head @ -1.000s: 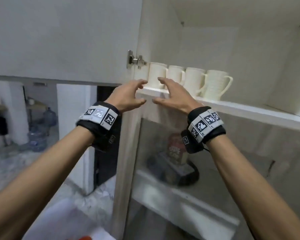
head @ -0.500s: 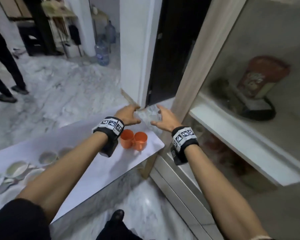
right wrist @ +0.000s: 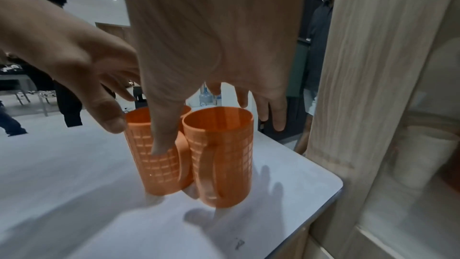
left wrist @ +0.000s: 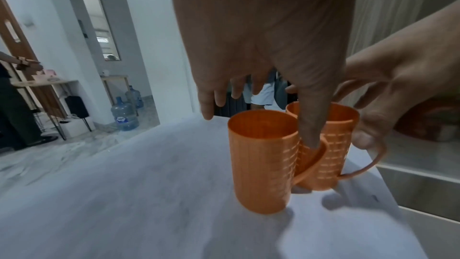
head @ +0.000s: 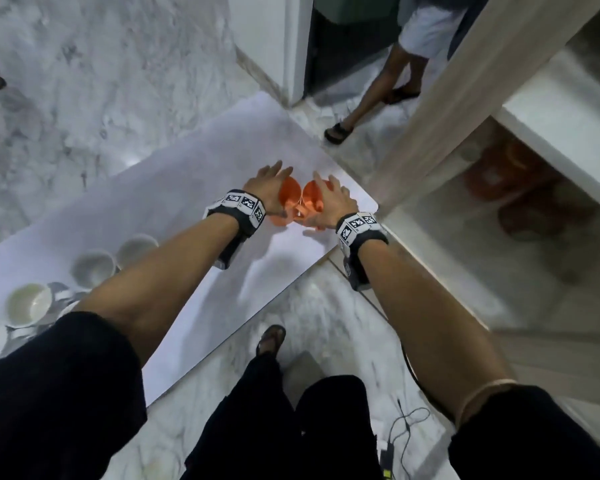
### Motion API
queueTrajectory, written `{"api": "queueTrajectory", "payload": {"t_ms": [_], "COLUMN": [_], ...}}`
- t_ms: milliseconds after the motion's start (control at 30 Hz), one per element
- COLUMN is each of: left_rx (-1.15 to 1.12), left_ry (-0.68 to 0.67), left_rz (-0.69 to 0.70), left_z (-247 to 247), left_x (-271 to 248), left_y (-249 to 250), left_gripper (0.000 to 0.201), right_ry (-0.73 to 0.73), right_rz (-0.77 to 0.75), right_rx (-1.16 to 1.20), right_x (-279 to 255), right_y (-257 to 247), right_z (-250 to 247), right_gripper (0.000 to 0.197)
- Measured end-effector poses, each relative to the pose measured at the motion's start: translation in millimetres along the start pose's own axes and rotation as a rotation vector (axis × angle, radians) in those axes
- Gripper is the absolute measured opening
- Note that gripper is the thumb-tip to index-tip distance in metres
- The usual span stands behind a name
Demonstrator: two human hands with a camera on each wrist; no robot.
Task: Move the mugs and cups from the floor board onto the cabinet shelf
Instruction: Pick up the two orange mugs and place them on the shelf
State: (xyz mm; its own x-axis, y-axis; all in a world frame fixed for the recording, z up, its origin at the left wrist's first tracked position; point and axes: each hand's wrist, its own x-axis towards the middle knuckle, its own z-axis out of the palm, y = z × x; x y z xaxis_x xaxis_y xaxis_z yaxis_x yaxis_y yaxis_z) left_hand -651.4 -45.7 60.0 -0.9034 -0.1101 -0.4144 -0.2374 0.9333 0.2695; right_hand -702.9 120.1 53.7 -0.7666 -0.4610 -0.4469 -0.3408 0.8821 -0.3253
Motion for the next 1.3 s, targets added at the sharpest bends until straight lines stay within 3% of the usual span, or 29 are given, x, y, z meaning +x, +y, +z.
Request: {"api": "queueTrajectory", "payload": {"t_ms": [133,333,600,800,967,1167,1300], "left_rx": [-0.020,-0.046,-0.075,-0.116,-0.155,-0.238,-0.272], "left_ry": [-0.038,0.016,0.105,0.231,0.374,0.562,0.640], "left_rz": [0.028,0.068,0.153,0.276,0.425,0.650,0.794], "left_z": [14,13,-53,-106,-164,-257,-306], "left_x": [14,9,-32,-108,-193,-306,-375], "left_y": [-6,-2,67,168,266,375,430], "left_gripper": [0.111,0.091,0.089,0.088,0.073,0.068,0.091], "right_ry": [0.053,0.112,0.171,0.326,0.513,0.701,0.793], "right_rz": [0.012,0.055,0.119,0.087,0.074,0.004,-0.082], "right_rx": [-0.013,0.044,0.219,0.238,0.194,0.152,0.157], "right_x": [16,6,-68,-185,-318,-481,-566], "right_y": [-2,11,55,93,123,123,113], "right_z": [19,20,-55,-144,-232,-337,-394], "right_gripper": [0.107,0.085,0.087,0.082,0.081,0.069,0.073]}}
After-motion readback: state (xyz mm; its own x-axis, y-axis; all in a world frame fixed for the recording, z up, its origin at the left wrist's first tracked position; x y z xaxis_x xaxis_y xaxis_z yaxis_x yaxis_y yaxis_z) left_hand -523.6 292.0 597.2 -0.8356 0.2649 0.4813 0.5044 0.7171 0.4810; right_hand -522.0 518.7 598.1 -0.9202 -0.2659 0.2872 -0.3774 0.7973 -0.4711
